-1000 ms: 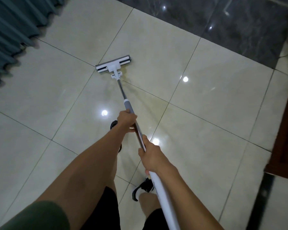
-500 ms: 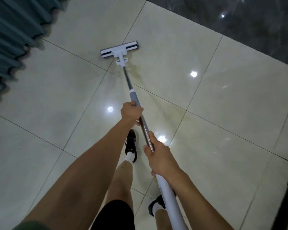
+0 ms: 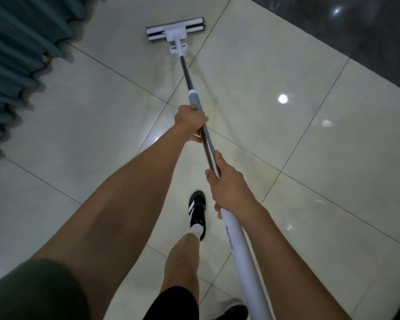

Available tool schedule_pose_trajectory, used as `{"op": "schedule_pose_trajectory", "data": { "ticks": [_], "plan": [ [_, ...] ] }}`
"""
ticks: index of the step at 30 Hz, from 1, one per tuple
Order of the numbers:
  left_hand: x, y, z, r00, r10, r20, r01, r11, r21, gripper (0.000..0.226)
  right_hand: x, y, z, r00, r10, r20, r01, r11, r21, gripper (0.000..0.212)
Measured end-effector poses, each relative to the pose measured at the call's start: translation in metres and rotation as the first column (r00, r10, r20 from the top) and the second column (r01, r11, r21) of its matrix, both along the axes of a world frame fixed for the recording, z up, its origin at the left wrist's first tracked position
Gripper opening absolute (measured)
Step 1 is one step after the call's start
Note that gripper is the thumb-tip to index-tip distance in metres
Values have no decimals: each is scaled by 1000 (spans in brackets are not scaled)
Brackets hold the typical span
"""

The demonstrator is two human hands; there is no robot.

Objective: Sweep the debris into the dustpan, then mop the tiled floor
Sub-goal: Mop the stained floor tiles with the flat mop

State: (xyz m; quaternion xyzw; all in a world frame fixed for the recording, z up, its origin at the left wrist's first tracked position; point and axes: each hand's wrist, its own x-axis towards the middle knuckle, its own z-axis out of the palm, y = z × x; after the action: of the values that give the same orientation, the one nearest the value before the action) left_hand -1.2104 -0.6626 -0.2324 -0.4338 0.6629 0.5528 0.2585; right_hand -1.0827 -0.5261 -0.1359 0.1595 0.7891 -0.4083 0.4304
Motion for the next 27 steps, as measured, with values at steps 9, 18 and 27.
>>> {"op": "schedule_pose_trajectory", "data": {
  "ticks": [9,18,27],
  "plan": [
    [51,44,-2,970,-236,56,241,963,-117,12,72,35,3,998,38,-48,-31,991,133,56],
    [216,136,-6,926,-357,121,372,919,-134,13,241,129,7,999,40,-8,-39,993,112,57],
    [414,252,6,916,-378,134,392,916,-92,13,437,249,35,999,50,20,-51,996,72,56]
  ]
}}
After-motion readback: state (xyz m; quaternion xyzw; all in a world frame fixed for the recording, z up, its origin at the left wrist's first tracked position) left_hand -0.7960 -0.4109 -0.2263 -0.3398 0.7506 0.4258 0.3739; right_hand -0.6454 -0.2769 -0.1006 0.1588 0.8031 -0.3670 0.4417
